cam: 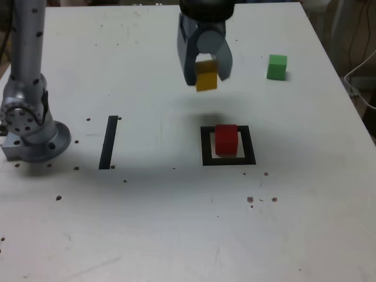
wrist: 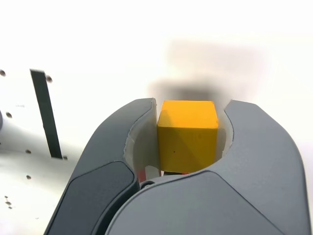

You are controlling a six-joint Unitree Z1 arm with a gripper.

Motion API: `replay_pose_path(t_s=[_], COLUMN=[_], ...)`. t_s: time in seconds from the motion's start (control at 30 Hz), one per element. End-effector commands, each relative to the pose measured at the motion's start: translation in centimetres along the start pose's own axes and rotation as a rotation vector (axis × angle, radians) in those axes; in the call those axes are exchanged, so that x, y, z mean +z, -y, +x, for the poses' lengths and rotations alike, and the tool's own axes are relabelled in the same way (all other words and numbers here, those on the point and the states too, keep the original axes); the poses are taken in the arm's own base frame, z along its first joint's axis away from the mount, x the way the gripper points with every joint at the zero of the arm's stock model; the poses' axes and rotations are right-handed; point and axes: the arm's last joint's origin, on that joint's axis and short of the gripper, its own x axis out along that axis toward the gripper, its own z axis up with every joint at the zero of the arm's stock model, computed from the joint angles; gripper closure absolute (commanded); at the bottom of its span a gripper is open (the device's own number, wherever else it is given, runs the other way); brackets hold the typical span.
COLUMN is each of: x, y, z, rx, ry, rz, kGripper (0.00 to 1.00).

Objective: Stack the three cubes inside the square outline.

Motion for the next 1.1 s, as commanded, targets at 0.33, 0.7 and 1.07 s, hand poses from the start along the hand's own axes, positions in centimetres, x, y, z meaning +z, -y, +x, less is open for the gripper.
replay_pose_path(t_s=[0.33, 0.7, 1.07], x=[-0.1, 0.5, 1.0], y=[6.6, 7.3, 9.6], z=[-2.4, -0.7, 0.7], rx=[0.008, -0.025, -0.014], ry=[0.053, -0.004, -0.030], rz=[0.117, 0.100, 0.141], kGripper=[0.91, 0.91, 0.91])
